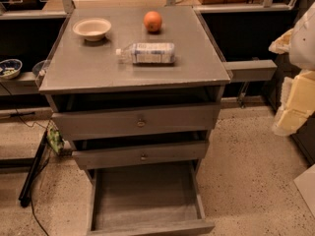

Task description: Place blue plastic bottle into bottom drawer

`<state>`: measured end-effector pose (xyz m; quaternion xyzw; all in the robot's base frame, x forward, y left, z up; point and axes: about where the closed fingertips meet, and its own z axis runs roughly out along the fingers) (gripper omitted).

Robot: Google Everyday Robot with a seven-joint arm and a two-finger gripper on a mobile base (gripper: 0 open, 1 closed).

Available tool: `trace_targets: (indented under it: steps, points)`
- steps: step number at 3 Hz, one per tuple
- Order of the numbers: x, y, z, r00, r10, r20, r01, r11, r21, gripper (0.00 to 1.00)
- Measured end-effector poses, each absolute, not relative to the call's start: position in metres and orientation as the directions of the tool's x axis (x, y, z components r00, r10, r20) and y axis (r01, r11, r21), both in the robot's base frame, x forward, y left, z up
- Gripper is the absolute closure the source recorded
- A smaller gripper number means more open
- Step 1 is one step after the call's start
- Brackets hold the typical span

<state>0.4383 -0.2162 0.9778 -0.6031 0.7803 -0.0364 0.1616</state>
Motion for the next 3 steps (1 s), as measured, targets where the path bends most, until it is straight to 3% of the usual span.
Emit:
trace_targets:
  steps: [3]
  points:
    - [0.458,-0.216,0.984,-0.194,-0.955,-0.223,-0.918,0.257,-0.302,0.0]
